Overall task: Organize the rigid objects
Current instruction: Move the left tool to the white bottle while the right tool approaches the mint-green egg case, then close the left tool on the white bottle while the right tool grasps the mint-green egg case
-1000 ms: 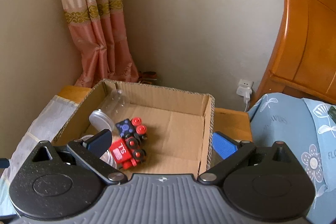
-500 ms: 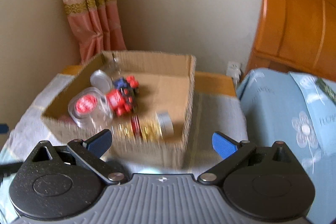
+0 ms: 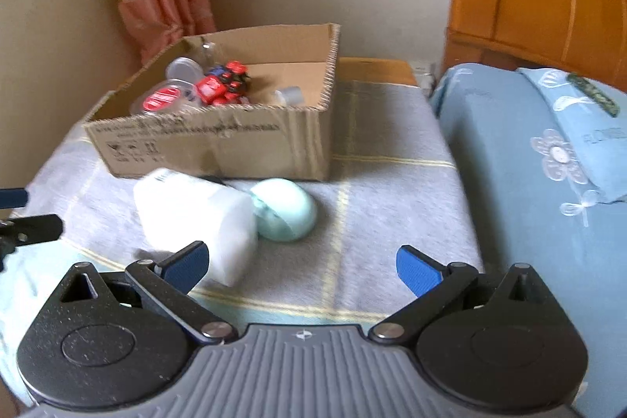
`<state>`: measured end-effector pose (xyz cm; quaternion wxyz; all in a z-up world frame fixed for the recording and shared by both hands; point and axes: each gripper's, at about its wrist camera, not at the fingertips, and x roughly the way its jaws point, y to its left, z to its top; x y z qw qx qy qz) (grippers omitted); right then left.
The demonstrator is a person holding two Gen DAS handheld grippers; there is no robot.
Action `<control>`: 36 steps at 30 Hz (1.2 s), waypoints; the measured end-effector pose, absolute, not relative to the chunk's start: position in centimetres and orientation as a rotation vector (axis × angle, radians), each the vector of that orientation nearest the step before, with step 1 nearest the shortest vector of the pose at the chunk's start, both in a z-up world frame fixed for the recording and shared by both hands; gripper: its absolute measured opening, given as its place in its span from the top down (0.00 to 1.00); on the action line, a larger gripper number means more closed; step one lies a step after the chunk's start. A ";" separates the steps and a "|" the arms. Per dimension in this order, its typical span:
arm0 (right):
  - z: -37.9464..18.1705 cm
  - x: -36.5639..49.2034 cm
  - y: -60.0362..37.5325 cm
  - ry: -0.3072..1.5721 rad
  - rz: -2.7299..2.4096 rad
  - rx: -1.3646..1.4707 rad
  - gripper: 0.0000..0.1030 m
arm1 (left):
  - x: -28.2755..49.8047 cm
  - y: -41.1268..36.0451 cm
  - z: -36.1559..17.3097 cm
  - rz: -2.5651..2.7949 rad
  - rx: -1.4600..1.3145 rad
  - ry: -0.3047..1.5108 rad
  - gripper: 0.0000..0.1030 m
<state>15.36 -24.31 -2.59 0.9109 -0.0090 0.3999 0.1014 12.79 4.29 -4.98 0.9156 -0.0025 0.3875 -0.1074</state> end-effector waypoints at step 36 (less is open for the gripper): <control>-7.1 20.7 -22.6 0.853 0.284 -0.116 0.00 | 14.4 3.7 -6.4 -0.251 -0.054 0.848 0.07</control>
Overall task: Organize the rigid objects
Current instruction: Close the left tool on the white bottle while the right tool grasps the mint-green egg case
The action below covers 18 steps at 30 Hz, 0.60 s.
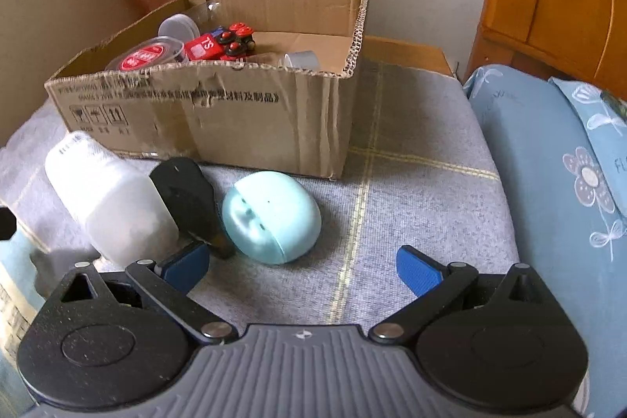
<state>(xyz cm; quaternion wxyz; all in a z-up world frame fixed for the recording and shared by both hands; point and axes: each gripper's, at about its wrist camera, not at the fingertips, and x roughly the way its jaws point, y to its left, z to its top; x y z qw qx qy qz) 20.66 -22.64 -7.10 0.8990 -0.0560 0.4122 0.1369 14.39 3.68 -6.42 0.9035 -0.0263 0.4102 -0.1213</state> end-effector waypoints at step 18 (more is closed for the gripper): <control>-7.5 23.8 -24.1 0.799 0.274 -0.057 0.00 | 15.7 0.8 -6.1 -0.277 -0.015 0.854 0.07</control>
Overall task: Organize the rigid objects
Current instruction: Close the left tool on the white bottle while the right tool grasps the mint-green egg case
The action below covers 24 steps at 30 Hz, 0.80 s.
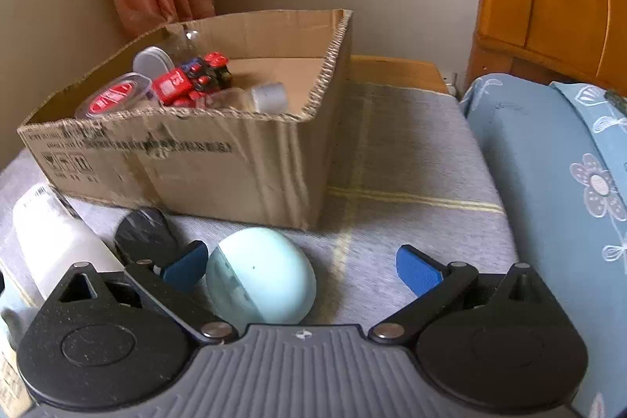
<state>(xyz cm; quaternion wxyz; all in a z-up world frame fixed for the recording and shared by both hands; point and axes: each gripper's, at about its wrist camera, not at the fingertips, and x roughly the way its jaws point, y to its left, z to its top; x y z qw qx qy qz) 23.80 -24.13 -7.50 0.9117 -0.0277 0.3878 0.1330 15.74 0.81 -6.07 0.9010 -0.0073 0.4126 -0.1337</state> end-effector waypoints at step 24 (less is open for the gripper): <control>-8.2 20.9 -25.5 0.753 0.256 -0.124 0.00 | 18.7 -3.0 -8.5 -0.393 0.016 0.855 0.07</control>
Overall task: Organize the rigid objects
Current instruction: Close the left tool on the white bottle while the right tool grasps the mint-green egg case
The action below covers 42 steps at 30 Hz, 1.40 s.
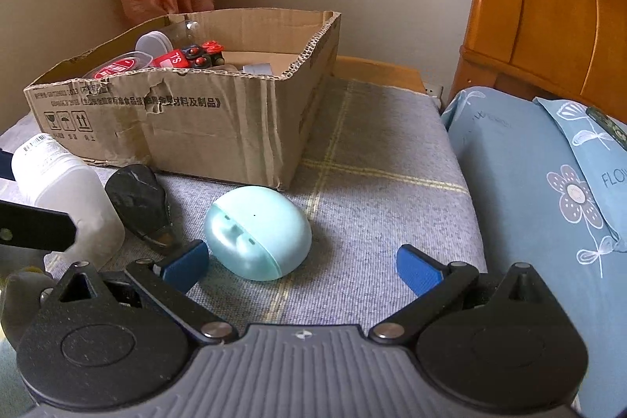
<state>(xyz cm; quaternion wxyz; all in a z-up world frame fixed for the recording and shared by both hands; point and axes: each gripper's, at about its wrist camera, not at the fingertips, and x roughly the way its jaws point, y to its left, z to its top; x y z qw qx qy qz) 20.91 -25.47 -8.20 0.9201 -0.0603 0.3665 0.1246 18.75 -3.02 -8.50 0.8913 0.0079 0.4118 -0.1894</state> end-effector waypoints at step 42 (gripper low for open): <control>-6.6 22.0 -23.2 0.862 0.258 -0.161 0.38 | 19.0 -0.4 -9.0 -0.318 -0.007 0.812 0.17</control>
